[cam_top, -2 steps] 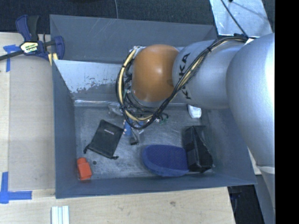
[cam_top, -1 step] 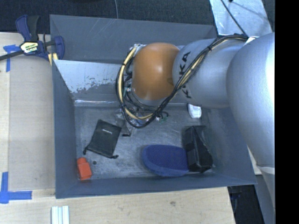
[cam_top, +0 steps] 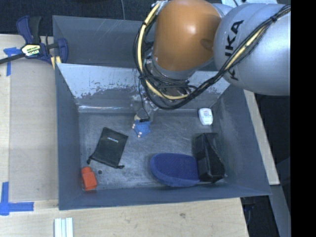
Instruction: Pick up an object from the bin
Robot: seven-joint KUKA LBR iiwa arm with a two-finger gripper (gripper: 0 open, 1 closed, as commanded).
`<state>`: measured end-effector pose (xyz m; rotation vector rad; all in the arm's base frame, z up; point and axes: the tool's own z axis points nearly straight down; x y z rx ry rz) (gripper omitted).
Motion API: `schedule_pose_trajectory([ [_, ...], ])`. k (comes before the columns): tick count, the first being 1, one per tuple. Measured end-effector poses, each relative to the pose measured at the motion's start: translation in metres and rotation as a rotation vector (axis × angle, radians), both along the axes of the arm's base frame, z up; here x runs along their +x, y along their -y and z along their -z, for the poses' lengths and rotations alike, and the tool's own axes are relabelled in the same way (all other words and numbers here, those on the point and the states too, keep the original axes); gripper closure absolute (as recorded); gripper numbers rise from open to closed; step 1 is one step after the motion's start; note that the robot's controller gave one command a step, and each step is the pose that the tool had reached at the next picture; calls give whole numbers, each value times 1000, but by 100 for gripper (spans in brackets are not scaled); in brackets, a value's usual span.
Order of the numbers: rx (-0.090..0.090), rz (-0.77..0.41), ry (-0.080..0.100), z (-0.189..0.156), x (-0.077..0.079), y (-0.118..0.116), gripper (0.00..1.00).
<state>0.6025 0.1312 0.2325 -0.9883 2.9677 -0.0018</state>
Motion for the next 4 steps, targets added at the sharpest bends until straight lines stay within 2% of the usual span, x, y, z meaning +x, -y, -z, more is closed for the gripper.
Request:
schedule_pose_trajectory([
  [1, -3, -202, -19, 101, -71, -36, 100],
  [2, -3, -196, -11, 98, -68, -35, 0],
  [3, -4, -256, -9, 166, -7, -27, 0],
  [4, -2, -255, -8, 162, -8, -28, 100],
])
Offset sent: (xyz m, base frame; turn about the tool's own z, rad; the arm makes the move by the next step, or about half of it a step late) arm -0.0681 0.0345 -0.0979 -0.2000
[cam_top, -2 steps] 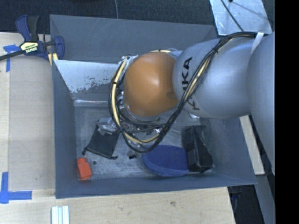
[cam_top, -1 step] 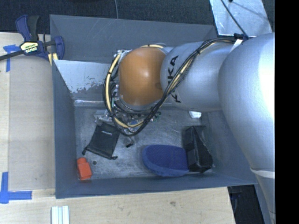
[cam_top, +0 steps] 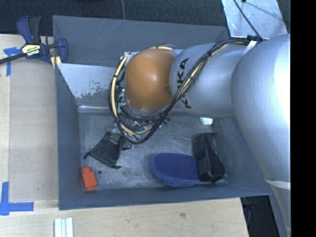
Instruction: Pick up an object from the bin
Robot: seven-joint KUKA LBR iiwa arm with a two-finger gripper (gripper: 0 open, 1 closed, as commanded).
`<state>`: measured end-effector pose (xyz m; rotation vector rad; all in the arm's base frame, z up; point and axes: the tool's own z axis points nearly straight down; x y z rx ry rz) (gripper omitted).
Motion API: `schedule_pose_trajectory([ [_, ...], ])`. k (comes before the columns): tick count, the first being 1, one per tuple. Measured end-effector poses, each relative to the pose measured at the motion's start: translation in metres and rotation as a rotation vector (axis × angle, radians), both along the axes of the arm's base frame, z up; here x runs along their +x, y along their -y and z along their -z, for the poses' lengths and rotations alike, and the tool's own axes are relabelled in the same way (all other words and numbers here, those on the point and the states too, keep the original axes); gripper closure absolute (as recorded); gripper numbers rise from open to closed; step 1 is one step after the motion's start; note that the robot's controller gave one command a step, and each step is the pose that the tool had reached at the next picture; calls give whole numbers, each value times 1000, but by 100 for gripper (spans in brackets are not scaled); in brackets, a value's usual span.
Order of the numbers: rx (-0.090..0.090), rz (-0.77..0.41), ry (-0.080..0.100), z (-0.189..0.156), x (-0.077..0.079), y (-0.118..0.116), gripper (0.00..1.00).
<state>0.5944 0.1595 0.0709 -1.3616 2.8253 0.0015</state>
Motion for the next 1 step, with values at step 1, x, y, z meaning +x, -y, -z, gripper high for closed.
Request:
schedule_pose_trajectory([
  [1, 1, 19, 7, -137, -24, -1, 100],
])
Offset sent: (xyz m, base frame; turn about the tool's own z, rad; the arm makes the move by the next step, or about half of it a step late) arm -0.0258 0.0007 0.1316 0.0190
